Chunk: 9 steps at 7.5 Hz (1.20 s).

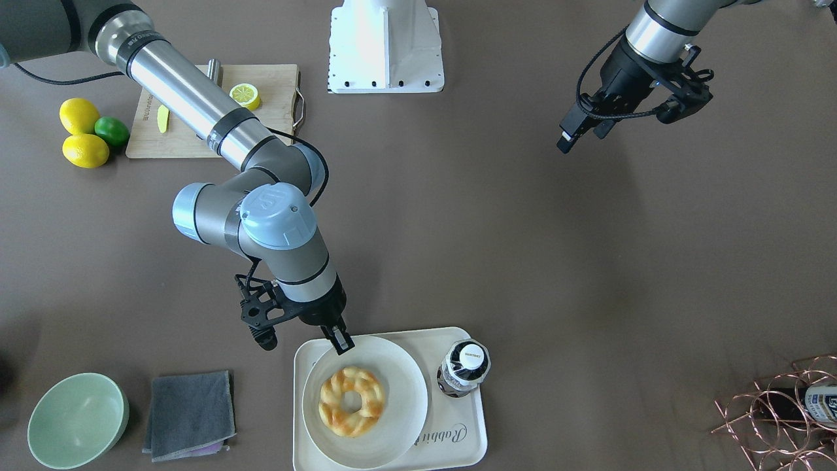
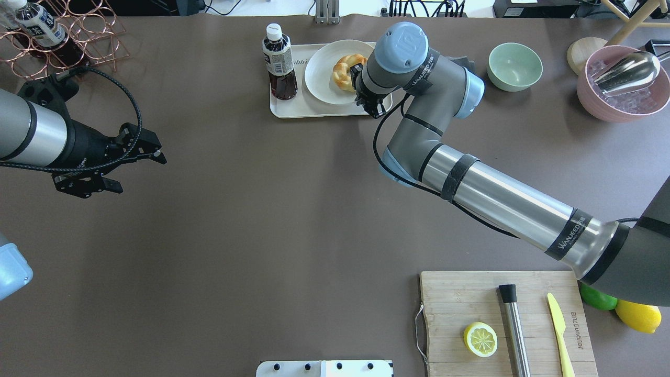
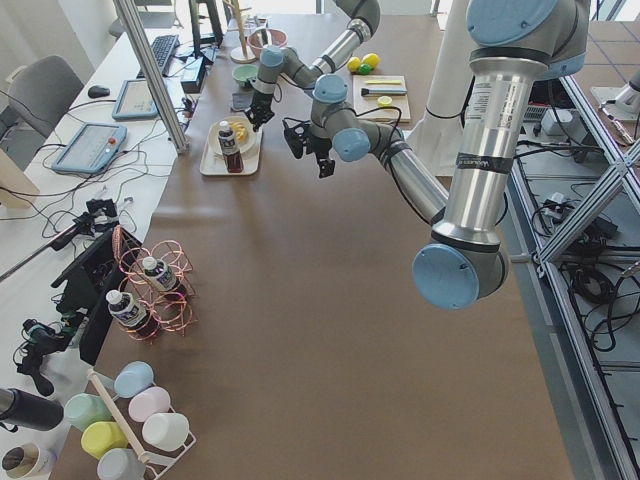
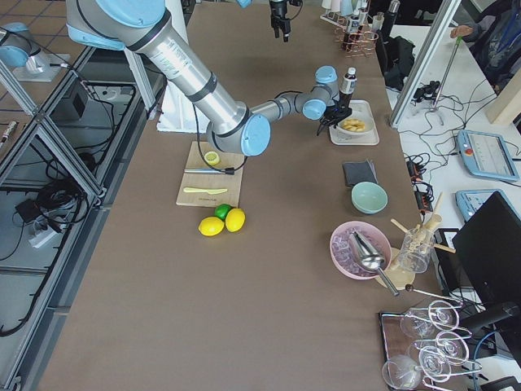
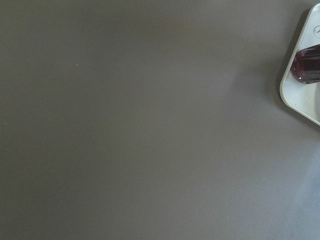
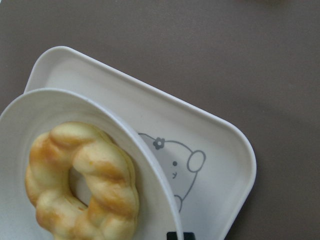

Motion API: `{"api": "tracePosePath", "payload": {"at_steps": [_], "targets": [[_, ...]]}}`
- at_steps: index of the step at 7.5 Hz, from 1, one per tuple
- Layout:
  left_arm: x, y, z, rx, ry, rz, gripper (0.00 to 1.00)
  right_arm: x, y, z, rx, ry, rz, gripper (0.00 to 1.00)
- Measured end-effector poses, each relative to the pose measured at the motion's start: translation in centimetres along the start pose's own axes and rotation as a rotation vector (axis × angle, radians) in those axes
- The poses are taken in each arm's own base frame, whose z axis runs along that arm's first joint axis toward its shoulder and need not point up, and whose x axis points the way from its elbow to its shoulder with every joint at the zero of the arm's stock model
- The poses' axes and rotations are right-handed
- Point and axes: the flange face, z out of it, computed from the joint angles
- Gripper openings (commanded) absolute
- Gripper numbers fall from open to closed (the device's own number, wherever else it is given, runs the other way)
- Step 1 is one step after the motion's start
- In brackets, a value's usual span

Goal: Place donut on tray

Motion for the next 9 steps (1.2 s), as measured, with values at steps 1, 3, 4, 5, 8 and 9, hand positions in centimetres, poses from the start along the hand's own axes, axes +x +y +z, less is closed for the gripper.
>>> {"api": "tracePosePath", "payload": {"at_steps": [1, 3, 4, 5, 8, 9], "targets": [[0.0, 0.0, 0.0, 0.000, -0.001, 0.000, 0.97, -0.1, 0.6, 0.0, 0.012, -0.013, 0.038, 0.97], [0.0, -0.1, 0.0, 0.000, -0.001, 0.000, 0.97, -0.2, 0.8, 0.1, 0.040, -0.035, 0.077, 1.00], [0.0, -0.1, 0.0, -0.002, -0.001, 0.000, 0.97, -0.3, 0.8, 0.0, 0.048, -0.044, 0.081, 1.00], [-0.1, -0.1, -0.1, -0.016, -0.002, 0.000, 0.97, -0.6, 1.1, -0.3, 0.048, -0.053, 0.080, 1.00], [-3.6, -3.6, -2.3, -0.050, -0.017, 0.109, 0.97, -0.8, 0.9, -2.7, 0.036, -0.050, -0.066, 1.00], [-5.6, -5.0, -2.9, -0.037, -0.033, 0.181, 0.97, -0.5, 0.3, -4.1, 0.029, -0.012, -0.154, 1.00]]}}
